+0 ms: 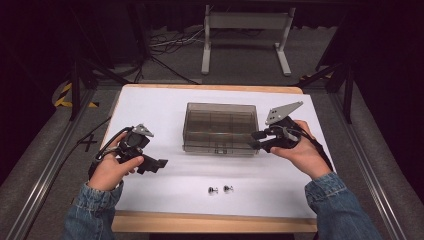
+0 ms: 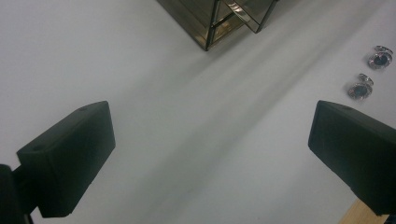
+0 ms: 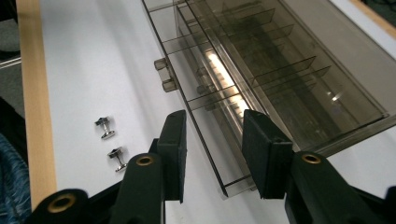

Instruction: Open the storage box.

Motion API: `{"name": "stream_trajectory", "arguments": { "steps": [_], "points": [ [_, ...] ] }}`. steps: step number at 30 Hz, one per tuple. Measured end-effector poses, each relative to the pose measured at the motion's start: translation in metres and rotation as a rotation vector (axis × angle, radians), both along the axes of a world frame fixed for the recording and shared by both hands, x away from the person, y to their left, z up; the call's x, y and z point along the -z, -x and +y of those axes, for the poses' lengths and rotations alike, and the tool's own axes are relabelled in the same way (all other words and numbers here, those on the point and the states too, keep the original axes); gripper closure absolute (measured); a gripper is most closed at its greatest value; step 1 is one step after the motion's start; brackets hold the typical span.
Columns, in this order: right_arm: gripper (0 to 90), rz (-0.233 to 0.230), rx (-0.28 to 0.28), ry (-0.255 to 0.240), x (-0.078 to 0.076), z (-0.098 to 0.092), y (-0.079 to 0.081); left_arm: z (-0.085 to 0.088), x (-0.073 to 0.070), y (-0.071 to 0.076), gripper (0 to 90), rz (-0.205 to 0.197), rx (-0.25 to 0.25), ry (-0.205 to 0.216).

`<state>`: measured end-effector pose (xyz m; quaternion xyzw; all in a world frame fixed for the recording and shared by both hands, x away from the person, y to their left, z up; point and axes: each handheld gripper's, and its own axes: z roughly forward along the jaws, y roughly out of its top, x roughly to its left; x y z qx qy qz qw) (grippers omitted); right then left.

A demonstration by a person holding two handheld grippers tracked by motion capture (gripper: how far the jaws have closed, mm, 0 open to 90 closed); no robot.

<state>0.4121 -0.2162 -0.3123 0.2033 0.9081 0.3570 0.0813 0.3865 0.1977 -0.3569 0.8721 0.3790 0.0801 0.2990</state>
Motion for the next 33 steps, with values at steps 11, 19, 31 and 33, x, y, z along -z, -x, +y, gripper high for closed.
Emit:
{"name": "stream_trajectory", "arguments": {
  "steps": [11, 19, 31, 33],
  "points": [
    [62.6, 0.078, -0.023, 0.09, 0.014, 0.009, -0.011, 0.001, 0.0, 0.0, 1.5, 0.001, 0.0, 0.002],
    [64.1, 0.094, -0.045, 0.158, 0.024, 0.015, -0.012, 0.0, 0.0, 0.0, 1.5, 0.002, 0.0, 0.003],
    [72.5, 0.098, -0.082, 0.235, 0.03, 0.024, -0.013, 0.001, 0.0, 0.0, 1.5, 0.002, 0.002, 0.002],
    [75.0, 0.089, -0.084, 0.242, 0.03, 0.025, -0.014, 0.001, 0.0, 0.0, 1.5, 0.0, 0.0, 0.002]
  ]
}}
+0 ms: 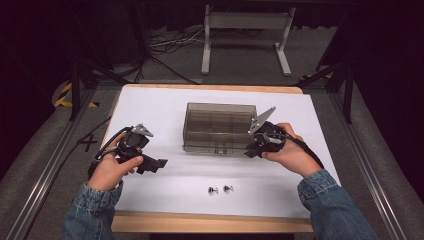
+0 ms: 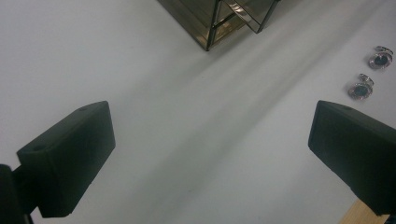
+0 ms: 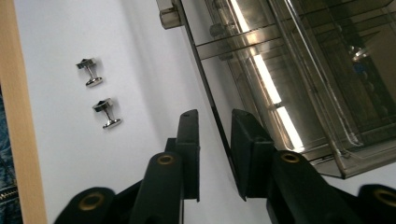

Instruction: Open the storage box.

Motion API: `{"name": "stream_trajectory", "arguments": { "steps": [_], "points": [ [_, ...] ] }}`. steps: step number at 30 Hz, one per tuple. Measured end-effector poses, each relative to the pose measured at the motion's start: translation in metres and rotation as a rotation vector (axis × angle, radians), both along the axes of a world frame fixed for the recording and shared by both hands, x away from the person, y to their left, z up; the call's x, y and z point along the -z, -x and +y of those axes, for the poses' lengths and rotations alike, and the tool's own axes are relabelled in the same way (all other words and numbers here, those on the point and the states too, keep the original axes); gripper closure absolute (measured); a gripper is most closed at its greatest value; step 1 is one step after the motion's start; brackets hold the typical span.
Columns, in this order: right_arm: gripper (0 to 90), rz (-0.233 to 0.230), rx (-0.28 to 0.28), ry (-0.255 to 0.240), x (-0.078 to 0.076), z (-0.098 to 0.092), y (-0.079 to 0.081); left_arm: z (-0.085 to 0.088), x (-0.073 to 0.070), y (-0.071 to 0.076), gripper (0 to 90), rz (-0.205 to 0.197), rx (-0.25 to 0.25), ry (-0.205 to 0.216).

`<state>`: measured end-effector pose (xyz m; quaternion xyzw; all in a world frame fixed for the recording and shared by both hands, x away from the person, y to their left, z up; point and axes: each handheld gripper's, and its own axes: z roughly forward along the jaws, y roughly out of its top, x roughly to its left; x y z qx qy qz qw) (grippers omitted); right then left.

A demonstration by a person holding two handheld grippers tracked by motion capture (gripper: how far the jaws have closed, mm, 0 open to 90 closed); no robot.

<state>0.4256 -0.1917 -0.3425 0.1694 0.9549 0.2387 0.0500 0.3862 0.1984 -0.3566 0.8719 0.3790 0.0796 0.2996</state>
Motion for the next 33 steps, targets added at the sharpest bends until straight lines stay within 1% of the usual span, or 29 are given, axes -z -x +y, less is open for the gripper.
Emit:
{"name": "stream_trajectory", "arguments": {
  "steps": [2, 3, 7, 11, 12, 14, 18, 19, 25, 27, 28, 32, 33],
  "points": [
    [79.8, -0.011, -0.003, 0.007, -0.001, 0.0, 0.0, 0.0, 0.0, 0.0, 1.5, -0.001, 0.0, -0.002],
    [80.1, -0.012, -0.004, 0.007, -0.001, 0.0, 0.0, 0.0, 0.0, 0.0, 1.5, 0.0, 0.0, 0.0],
    [80.9, -0.02, -0.016, 0.021, -0.002, 0.0, 0.002, 0.0, 0.0, 0.0, 1.5, 0.001, 0.002, 0.0],
    [81.7, -0.028, -0.033, 0.023, -0.004, 0.002, 0.005, 0.0, 0.0, 0.0, 1.5, -0.004, -0.001, -0.002],
    [82.0, -0.024, -0.028, 0.022, -0.005, 0.002, 0.007, 0.0, 0.0, 0.0, 1.5, -0.003, -0.001, -0.001],
    [82.3, -0.034, -0.044, 0.018, -0.007, 0.002, 0.01, 0.001, 0.0, 0.0, 1.5, -0.003, -0.001, 0.0],
    [82.5, -0.03, -0.043, 0.024, -0.009, 0.002, 0.016, 0.001, -0.001, 0.0, 1.5, -0.004, -0.001, -0.002],
    [82.5, -0.039, -0.055, 0.02, -0.009, 0.002, 0.017, 0.001, -0.001, 0.0, 1.5, -0.005, -0.001, -0.001],
    [83.5, -0.043, -0.079, 0.019, -0.008, 0.002, 0.027, 0.002, -0.001, 0.0, 1.5, -0.004, -0.002, 0.003],
    [83.4, -0.047, -0.088, 0.019, -0.008, 0.001, 0.03, 0.002, -0.001, 0.0, 1.5, -0.003, -0.003, 0.005],
    [83.5, -0.056, -0.097, 0.019, -0.008, 0.001, 0.031, 0.002, -0.001, 0.0, 1.5, -0.003, -0.003, 0.005],
    [83.7, -0.053, -0.103, 0.026, -0.007, 0.001, 0.035, 0.002, -0.001, 0.0, 1.5, -0.003, -0.004, 0.004],
    [83.8, -0.06, -0.105, 0.029, -0.006, 0.001, 0.035, 0.002, -0.001, 0.001, 1.5, -0.004, -0.003, 0.005]
  ]
}}
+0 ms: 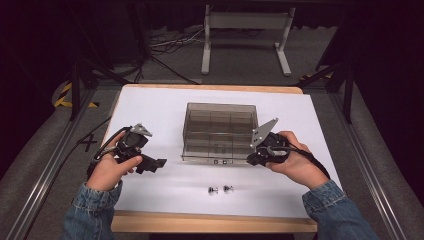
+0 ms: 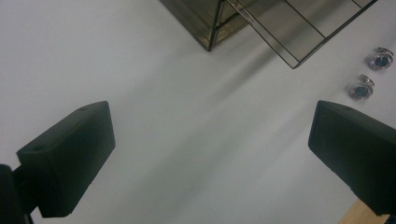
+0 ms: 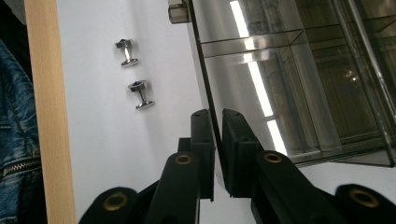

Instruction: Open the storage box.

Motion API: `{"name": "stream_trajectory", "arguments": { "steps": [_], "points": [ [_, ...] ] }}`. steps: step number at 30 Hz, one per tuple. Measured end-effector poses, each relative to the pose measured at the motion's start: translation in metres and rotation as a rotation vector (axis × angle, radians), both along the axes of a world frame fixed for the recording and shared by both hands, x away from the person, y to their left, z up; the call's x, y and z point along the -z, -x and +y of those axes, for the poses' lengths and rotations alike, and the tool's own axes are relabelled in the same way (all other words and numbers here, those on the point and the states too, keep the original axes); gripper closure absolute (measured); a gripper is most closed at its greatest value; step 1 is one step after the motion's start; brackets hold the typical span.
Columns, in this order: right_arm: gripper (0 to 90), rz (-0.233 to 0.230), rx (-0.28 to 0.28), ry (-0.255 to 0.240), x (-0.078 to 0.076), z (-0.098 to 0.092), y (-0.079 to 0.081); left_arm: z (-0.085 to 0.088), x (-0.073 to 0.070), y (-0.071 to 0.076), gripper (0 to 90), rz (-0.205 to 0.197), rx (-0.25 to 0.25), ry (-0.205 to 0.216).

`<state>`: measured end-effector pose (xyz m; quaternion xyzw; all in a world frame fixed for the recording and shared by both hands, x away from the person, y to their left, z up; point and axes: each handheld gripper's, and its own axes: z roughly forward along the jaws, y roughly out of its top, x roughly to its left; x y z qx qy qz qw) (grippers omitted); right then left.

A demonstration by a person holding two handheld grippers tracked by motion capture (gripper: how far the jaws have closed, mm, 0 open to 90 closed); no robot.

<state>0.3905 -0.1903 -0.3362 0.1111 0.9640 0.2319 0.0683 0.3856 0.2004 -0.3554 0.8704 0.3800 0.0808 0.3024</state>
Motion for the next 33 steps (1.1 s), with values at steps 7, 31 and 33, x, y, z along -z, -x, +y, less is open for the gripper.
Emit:
{"name": "stream_trajectory", "arguments": {
  "steps": [7, 31, 33],
  "points": [
    [84.0, 0.004, -0.008, 0.024, 0.003, 0.001, 0.001, 0.0, 0.0, 0.0, 1.5, -0.002, 0.001, -0.002],
    [66.8, -0.032, 0.069, -0.079, -0.01, 0.001, 0.013, 0.001, 0.0, 0.001, 1.5, 0.002, -0.001, -0.003],
    [65.8, -0.024, 0.083, -0.097, -0.014, 0.002, 0.015, 0.001, 0.0, 0.001, 1.5, 0.0, -0.002, -0.001]
  ]
}}
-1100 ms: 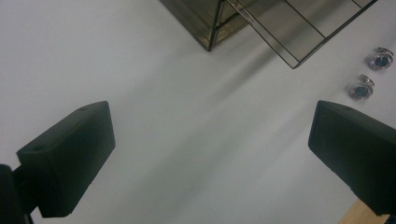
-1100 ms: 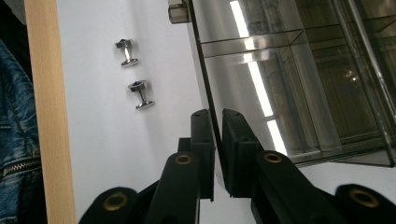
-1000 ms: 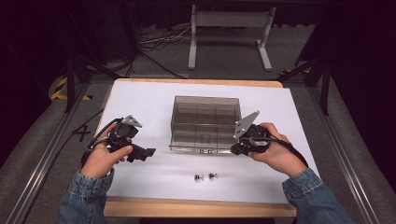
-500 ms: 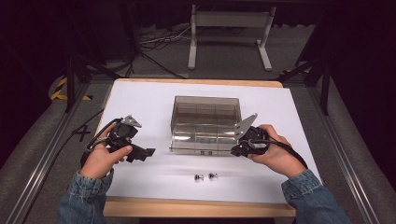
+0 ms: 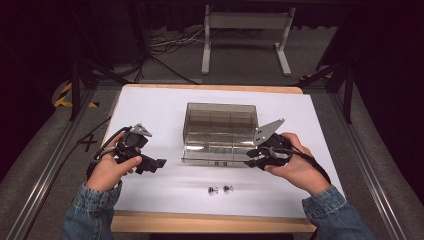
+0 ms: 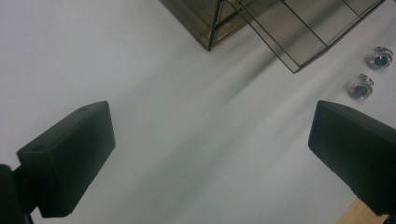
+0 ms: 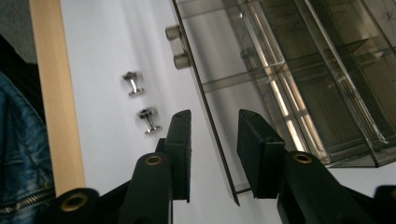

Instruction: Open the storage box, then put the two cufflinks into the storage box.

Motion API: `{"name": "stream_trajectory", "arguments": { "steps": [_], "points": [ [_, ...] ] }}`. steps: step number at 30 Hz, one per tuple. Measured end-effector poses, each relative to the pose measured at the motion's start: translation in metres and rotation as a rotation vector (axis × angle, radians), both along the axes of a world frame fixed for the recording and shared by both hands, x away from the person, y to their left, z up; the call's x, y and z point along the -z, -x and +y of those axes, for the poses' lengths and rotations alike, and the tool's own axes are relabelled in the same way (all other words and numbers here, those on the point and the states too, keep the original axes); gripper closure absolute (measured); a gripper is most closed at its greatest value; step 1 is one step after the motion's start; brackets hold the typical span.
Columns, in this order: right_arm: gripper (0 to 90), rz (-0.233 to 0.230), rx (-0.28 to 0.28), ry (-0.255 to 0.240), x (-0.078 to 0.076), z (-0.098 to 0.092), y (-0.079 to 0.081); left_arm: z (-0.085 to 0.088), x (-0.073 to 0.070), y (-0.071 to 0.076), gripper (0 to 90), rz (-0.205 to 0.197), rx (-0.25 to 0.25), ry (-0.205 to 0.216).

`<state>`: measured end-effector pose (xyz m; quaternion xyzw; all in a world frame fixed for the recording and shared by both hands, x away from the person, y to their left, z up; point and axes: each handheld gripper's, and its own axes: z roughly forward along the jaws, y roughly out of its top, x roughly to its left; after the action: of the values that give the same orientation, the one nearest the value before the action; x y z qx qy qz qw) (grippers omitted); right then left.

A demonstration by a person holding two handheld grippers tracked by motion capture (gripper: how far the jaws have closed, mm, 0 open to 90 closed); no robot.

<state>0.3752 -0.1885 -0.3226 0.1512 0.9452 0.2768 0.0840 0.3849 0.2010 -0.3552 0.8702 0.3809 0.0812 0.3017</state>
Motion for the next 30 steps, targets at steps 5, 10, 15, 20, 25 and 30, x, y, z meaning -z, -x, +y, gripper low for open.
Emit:
{"name": "stream_trajectory", "arguments": {
  "steps": [5, 10, 15, 20, 25, 30],
  "points": [
    [64.1, 0.002, 0.023, -0.029, -0.004, 0.005, 0.005, 0.001, 0.0, 0.001, 1.5, 0.0, -0.001, 0.0],
    [62.8, 0.015, 0.03, -0.057, -0.006, 0.01, 0.01, 0.001, 0.0, 0.0, 1.5, -0.001, -0.003, 0.001],
    [62.1, 0.025, 0.017, -0.076, -0.009, 0.017, 0.014, 0.001, 0.0, 0.0, 1.5, -0.001, -0.003, -0.002],
    [61.9, 0.028, 0.001, -0.082, -0.009, 0.023, 0.017, 0.001, 0.0, 0.001, 1.5, 0.0, -0.003, -0.003],
    [61.4, 0.035, -0.016, -0.074, -0.007, 0.032, 0.02, 0.002, 0.0, 0.002, 1.5, -0.001, -0.005, -0.002],
    [60.5, 0.044, -0.04, -0.063, -0.002, 0.043, 0.021, 0.003, 0.0, 0.002, 1.5, -0.001, -0.008, -0.003]
  ]
}}
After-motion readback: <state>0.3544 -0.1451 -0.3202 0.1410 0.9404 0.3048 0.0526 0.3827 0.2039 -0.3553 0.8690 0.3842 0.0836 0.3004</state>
